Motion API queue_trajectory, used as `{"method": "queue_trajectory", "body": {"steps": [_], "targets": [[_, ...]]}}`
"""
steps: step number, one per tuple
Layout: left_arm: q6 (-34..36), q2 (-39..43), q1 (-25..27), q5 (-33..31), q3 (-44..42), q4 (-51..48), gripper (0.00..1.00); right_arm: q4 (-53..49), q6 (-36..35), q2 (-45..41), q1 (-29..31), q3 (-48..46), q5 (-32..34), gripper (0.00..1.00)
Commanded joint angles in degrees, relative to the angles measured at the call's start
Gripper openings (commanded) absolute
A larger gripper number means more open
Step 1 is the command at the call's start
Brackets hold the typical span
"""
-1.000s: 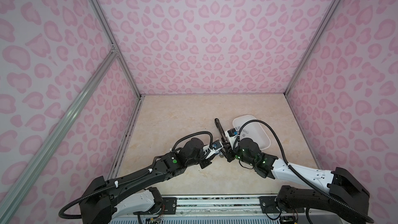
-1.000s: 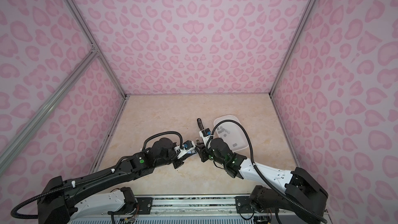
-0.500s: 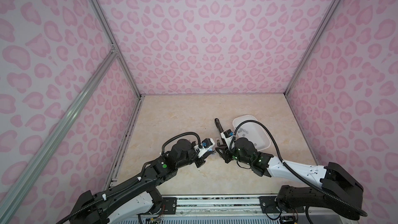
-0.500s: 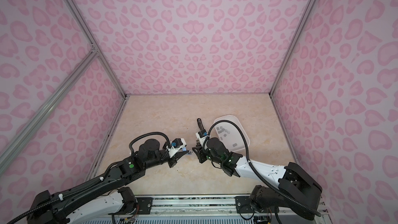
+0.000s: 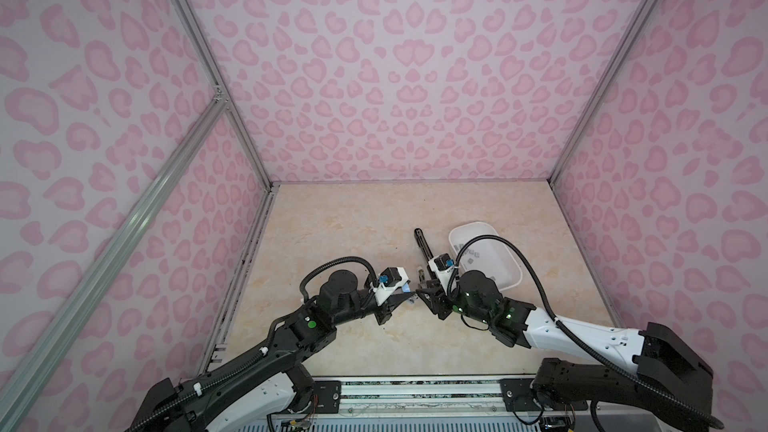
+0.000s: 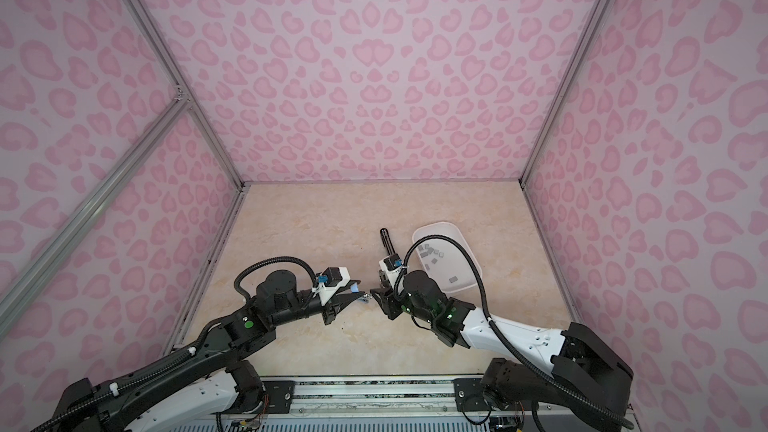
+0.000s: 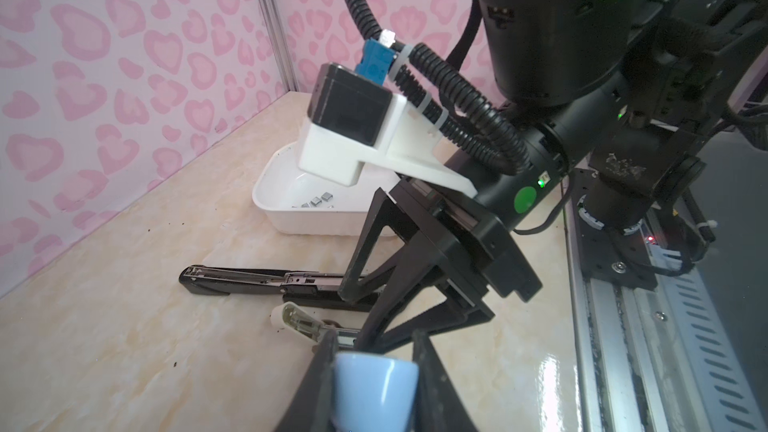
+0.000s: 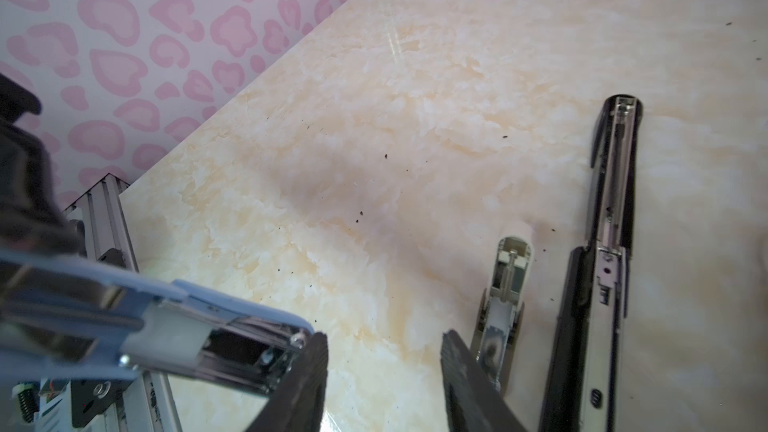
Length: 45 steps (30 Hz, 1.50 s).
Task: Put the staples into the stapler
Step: 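Close the right gripper on the light blue piece and open the left gripper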
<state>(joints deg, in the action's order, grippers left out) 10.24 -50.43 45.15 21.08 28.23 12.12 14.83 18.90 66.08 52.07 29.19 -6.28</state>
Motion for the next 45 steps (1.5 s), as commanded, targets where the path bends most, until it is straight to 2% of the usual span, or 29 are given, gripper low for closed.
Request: {"method": "queue_trajectory", "body": {"steps": [1, 3, 8, 12, 15, 18, 22, 26, 31, 34, 40, 45], "targets": [[-0.99, 0.37, -1.44, 5.16, -0.63, 4.01, 0.04, 3.54, -2.82, -3.97, 0.2, -1.84, 1.18, 0.54], [-0.67, -0.07, -1.59, 7.58, -0.41, 3.95, 0.04, 5.97, -5.82, -7.31, 0.24, -4.13, 0.18, 0.59], [1.21, -0.87, -1.57, 12.72, 0.06, 3.62, 0.04, 14.86, -12.41, -14.89, 0.37, -10.37, -8.49, 0.65], [1.92, -0.62, -1.58, 13.42, -0.17, 3.45, 0.04, 19.13, -16.48, -20.87, 1.4, -14.64, -8.97, 0.66], [2.32, -0.66, -1.58, 14.53, 0.39, 2.42, 0.04, 19.68, -17.86, -23.25, 2.5, -15.68, -9.47, 0.74], [2.5, -1.03, -1.62, 15.83, 0.83, 1.94, 0.04, 16.91, -19.1, -23.19, 3.92, -14.0, -9.77, 0.77], [2.84, -1.05, -1.63, 16.13, 0.83, 1.64, 0.04, 16.4, -20.07, -21.48, 5.19, -13.37, -8.14, 0.73], [3.17, -1.34, -1.47, 19.36, 1.61, 1.01, 0.04, 14.72, -21.41, -16.74, 6.34, -10.56, -11.57, 0.74], [4.38, -1.38, -0.86, 23.34, 1.84, 0.51, 0.04, 14.73, -20.93, -10.5, 6.92, -8.43, -12.24, 0.75], [5.2, -1.05, -0.22, 24.41, 2.13, -0.25, 0.04, 15.53, -20.59, -7.51, 6.93, -7.61, -13.48, 0.69], [5.84, -0.46, 0.22, 24.31, 2.04, -0.87, 0.04, 12.18, -21.09, -4.17, 6.91, -4.59, -15.62, 0.45], [5.99, -0.54, 0.32, 24.11, 2.19, -0.87, 0.03, 12.77, -20.85, -4.32, 6.98, -4.84, -15.74, 0.36]]}}
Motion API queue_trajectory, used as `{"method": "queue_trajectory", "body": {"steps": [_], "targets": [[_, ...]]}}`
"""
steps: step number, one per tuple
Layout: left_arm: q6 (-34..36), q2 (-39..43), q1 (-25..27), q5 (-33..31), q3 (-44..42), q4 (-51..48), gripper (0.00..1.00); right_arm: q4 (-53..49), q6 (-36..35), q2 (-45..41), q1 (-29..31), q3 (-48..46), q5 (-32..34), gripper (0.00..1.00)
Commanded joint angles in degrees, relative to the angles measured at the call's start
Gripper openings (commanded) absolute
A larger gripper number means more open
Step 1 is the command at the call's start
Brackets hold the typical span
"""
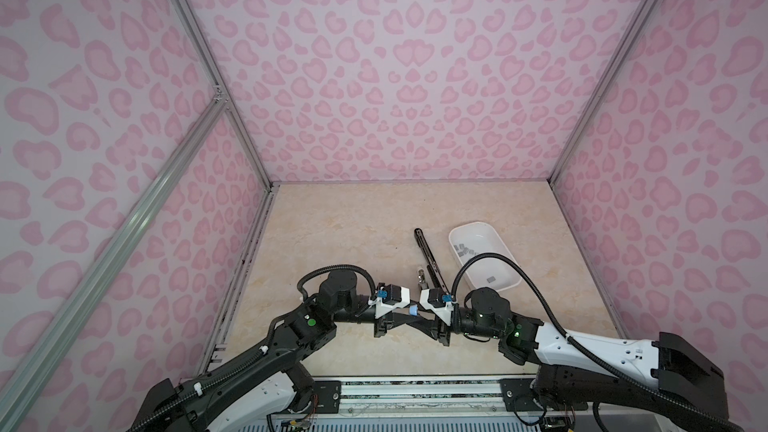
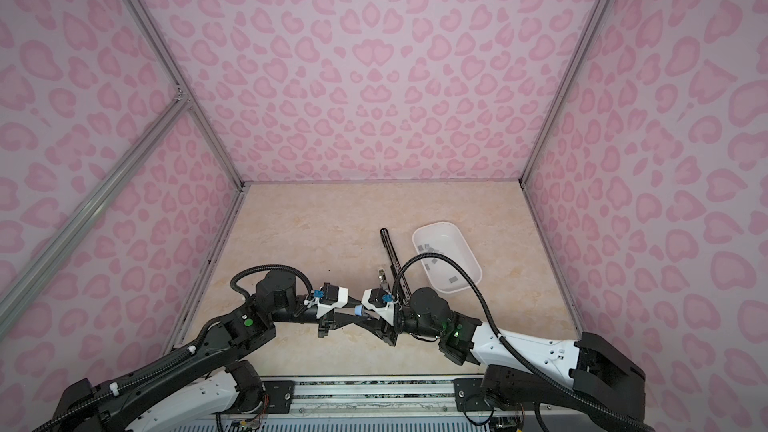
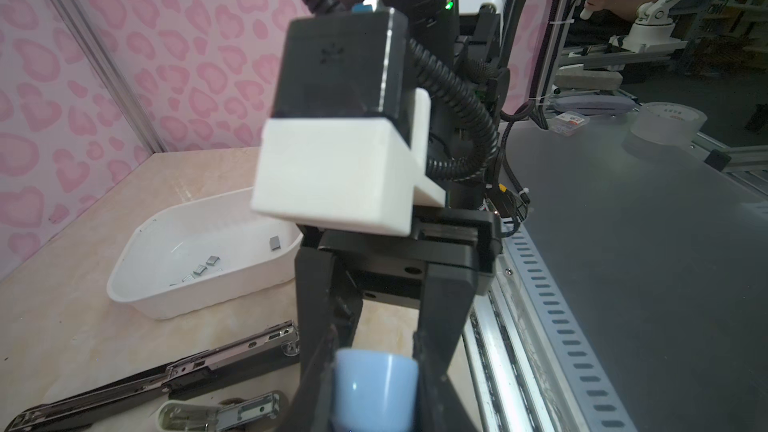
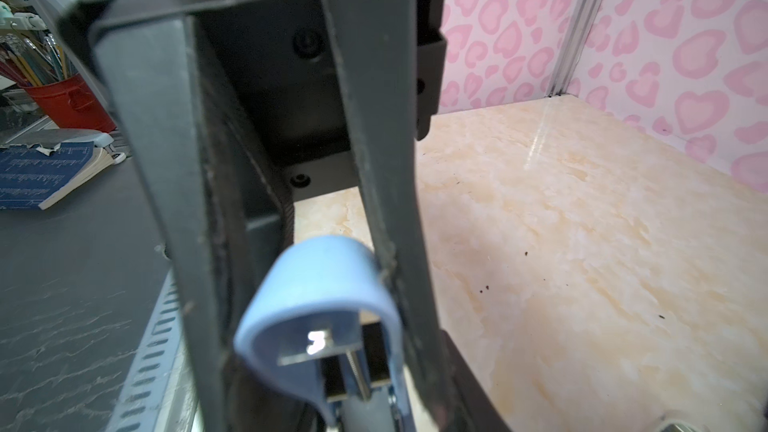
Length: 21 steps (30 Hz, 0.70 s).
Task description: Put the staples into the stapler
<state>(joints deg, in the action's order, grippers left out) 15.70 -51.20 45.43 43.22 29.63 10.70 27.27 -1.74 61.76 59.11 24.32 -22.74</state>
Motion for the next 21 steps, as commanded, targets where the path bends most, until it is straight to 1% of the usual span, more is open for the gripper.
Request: {"method": "queue_trajectory", "body": {"steps": [1, 4, 6, 7, 8, 10, 11, 12, 15, 17, 19, 20, 21], "targets": [[0.57, 0.15, 0.03, 1.87, 0.83, 0.55, 0.04, 0.24, -0.27, -0.18, -0.13, 0.03, 0.81, 0.35], [0.48, 0.22, 0.01, 1.47, 0.74, 0.55, 0.03, 0.06, -0.29, -0.74, -0.13, -0.13, 1.02, 0.31], [-0.07, 0.29, 0.07, 0.67, 0.7, 0.77, 0.04, 0.07, -0.26, -1.0, -0.11, -0.23, 1.55, 0.27], [-0.58, 0.23, 0.04, -0.19, 0.68, 1.02, 0.1, -0.25, -0.25, -1.05, -0.07, -0.15, 2.01, 0.24], [-1.49, 0.3, 0.07, -1.77, 0.46, 1.59, 0.18, -0.85, -0.21, -1.0, -0.09, 0.06, 2.64, 0.22], [-3.11, 0.95, 0.08, -5.96, -0.25, 2.75, 0.35, -2.43, 0.16, -0.9, -0.04, 0.84, 4.13, 0.21], [-3.74, 1.42, 0.05, -7.8, -0.78, 3.44, 0.81, -3.07, 0.42, -0.81, 0.0, 1.26, 4.89, 0.2], [-4.73, 2.02, 0.04, -10.04, -1.29, 4.41, 0.97, -3.93, 0.98, -0.63, -0.04, 1.73, 6.5, 0.19], [-8.29, 3.48, 0.01, -16.93, -1.74, 5.81, 0.97, -5.73, 2.63, -0.17, -0.1, 2.47, 11.44, 0.11], [-12.42, 4.81, -0.1, -23.49, -1.49, 6.08, 0.97, -6.8, 3.73, 0.19, -0.06, 2.83, 14.31, 0.08], [-19.53, 7.11, -0.43, -33.03, -1.65, 6.18, 0.97, -7.32, 4.11, 0.53, -0.06, 2.86, 16.23, 0.07], [-24.27, 8.17, -0.48, -37.79, -1.61, 5.6, 0.97, -7.31, 4.3, 0.64, -0.05, 2.76, 17.04, 0.06], [-30.85, 9.28, -0.54, -43.78, -1.02, 3.19, 0.97, -7.18, 5.01, 0.73, -0.1, 2.56, 18.14, 0.05]]}}
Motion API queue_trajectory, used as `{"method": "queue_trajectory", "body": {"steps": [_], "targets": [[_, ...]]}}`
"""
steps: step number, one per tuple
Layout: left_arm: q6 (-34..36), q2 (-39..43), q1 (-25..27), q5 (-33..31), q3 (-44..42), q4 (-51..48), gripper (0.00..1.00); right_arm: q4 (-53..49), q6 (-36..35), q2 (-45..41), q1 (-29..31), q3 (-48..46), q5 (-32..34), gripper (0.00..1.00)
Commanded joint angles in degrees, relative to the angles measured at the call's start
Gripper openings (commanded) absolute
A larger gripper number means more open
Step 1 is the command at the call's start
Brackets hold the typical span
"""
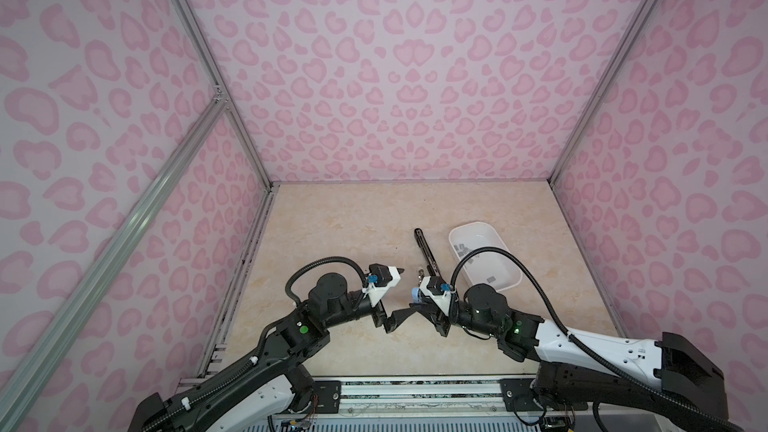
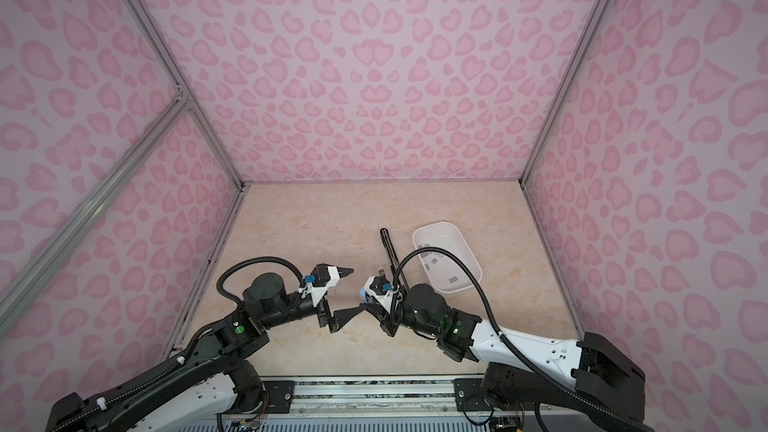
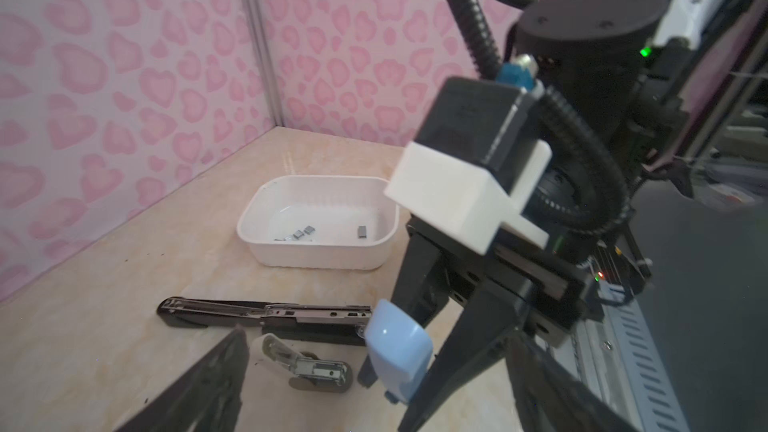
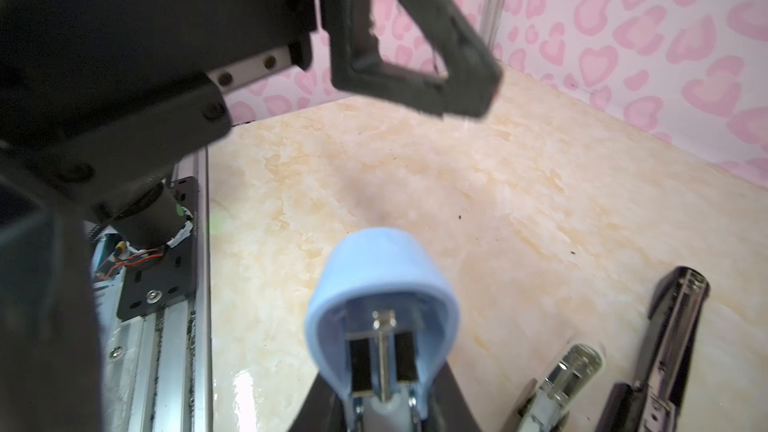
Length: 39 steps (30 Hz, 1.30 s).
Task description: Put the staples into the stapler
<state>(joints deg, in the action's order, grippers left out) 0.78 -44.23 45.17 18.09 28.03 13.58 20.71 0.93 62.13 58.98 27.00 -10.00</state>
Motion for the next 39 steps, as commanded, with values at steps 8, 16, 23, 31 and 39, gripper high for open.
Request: {"method": "queue_trajectory", "body": {"steps": [8, 16, 23, 31, 39], "targets": [[-47.77, 10.54, -0.55, -34.54, 14.74, -33.62, 0.97, -11.16, 28.68, 2.36, -4.59, 4.53, 13.89, 0.0], [-55.49, 14.13, -0.57, -33.29, 15.79, -36.27, 0.97, -19.78, 33.96, 12.22, -1.52, 14.26, 11.46, 0.04], [-63.01, 13.26, -0.51, -40.69, 13.35, -34.22, 0.97, -22.48, 34.02, 23.97, 0.73, 19.89, 21.16, 0.04], [-65.38, 12.06, -0.58, -51.77, 13.11, -36.48, 0.97, -24.36, 33.12, 39.61, 0.78, 27.8, 22.19, 0.04], [-66.58, 11.51, -0.53, -51.83, 12.16, -36.98, 0.97, -26.96, 35.04, 42.99, 1.53, 29.08, 25.9, 0.07]]}}
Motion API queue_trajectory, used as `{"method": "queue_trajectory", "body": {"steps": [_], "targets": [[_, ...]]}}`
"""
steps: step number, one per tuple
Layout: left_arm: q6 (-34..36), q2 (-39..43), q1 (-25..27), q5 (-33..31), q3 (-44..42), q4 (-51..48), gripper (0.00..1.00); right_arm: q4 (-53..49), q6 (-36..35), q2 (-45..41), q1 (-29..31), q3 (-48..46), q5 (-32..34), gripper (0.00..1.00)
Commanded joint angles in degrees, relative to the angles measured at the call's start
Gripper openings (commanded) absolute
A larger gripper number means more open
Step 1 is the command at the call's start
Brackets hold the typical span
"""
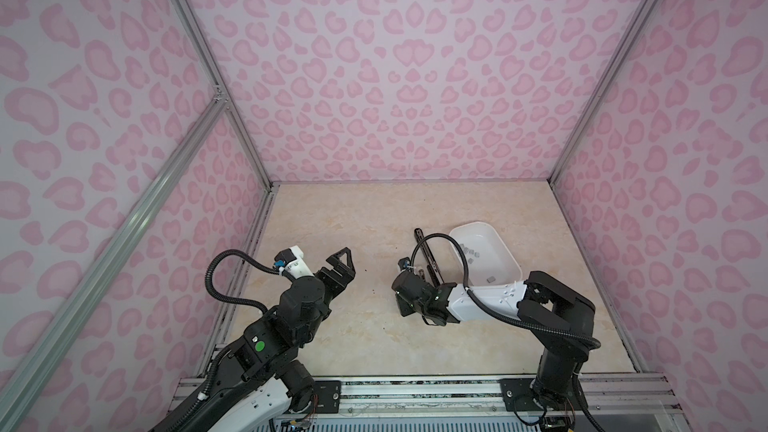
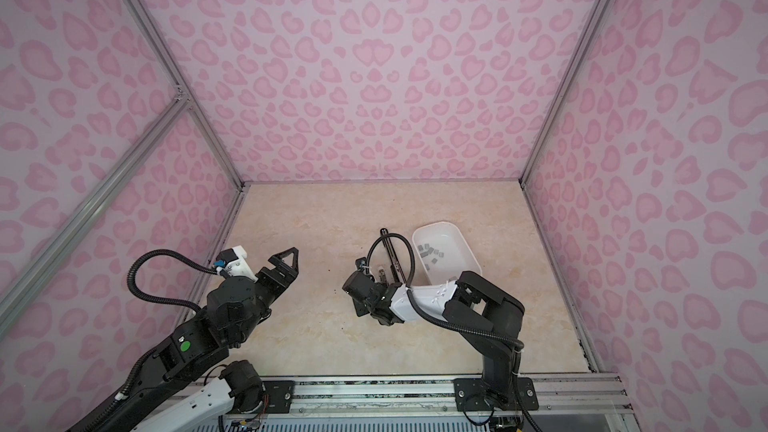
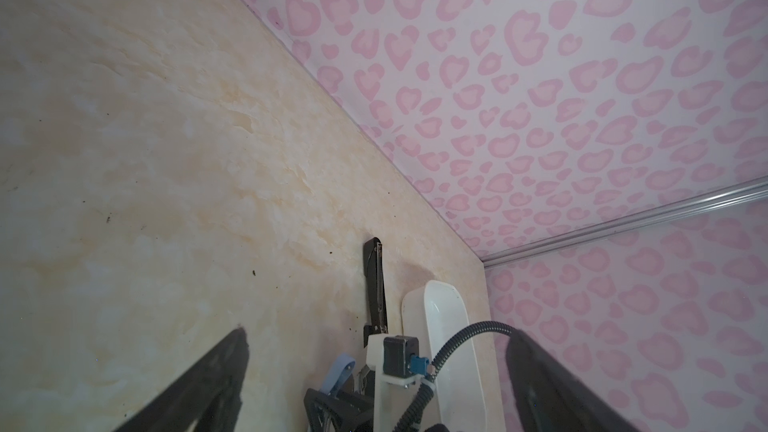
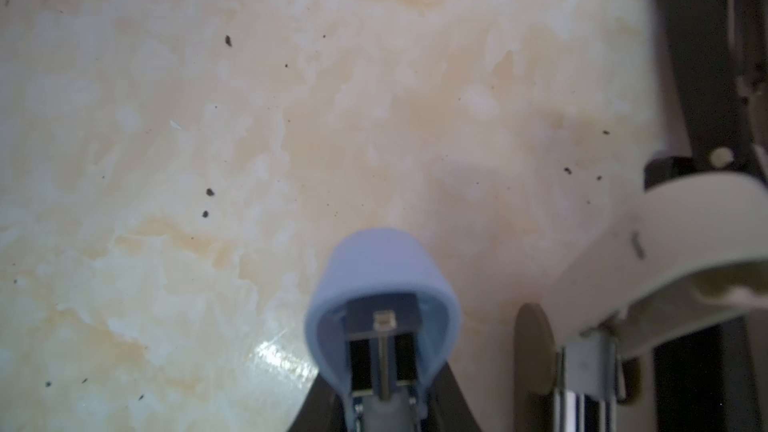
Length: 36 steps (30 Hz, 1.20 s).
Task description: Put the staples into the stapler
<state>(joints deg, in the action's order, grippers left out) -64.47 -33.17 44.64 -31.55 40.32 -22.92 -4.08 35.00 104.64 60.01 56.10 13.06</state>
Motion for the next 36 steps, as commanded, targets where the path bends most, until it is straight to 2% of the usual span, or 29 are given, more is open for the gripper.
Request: {"method": "queue_trajectory", "body": {"steps": [1, 6, 13, 16, 20, 25, 28, 29, 31, 33, 34, 36], "targets": [[-1.11, 0.78, -0.05, -2.28, -0.17, -0.42, 0.97, -2.64, 1.18, 0.32, 0.75, 0.03, 3.66, 0.1], [-0.41, 0.78, -0.05, -0.53, 0.33, 0.07, 0.97, -4.36, 2.06, -1.04, 1.83, -1.1, 9.49, 0.27], [-0.92, -2.71, -0.06, 2.9, 1.99, -0.7, 0.97, -3.49, 0.11, -1.9, 2.25, -0.54, 10.31, 0.41], [-1.39, -3.31, 0.0, 3.78, 2.15, -1.4, 0.97, -3.35, -0.36, -2.45, 2.35, -0.37, 10.69, 0.45], [0.52, -2.56, -0.04, 1.54, 0.13, 1.47, 0.97, -3.77, -1.07, -5.15, 2.65, -0.58, 12.11, 0.46], [10.62, -4.71, -0.08, -5.02, 1.93, 1.76, 0.97, -4.07, -2.76, -14.69, 3.51, -3.3, 16.39, 0.45], [20.67, -3.38, -0.14, -9.66, 1.24, 6.73, 0.97, -6.25, -2.17, -20.68, 3.54, -5.13, 20.38, 0.39], [26.91, -2.61, -0.13, -9.53, 0.15, 11.82, 0.97, -7.92, -2.57, -23.01, 3.28, -5.93, 22.89, 0.38], [37.73, -1.83, -0.96, -6.2, 0.09, 16.39, 0.97, -12.95, -1.73, -26.38, 1.88, -6.95, 27.13, 0.37], [40.6, -1.28, -2.27, -5.15, 1.46, 14.48, 0.97, -17.57, -0.93, -30.31, -1.57, -8.71, 28.28, 0.36], [41.2, -0.56, -2.98, -3.7, 0.95, 14.44, 0.97, -18.99, -0.46, -31.88, -3.95, -9.69, 27.2, 0.36], [43.15, 0.97, -4.33, 3.7, -2.36, 16.77, 0.97, -18.89, -1.72, -35.08, -10.83, -13.48, 21.28, 0.35]]}}
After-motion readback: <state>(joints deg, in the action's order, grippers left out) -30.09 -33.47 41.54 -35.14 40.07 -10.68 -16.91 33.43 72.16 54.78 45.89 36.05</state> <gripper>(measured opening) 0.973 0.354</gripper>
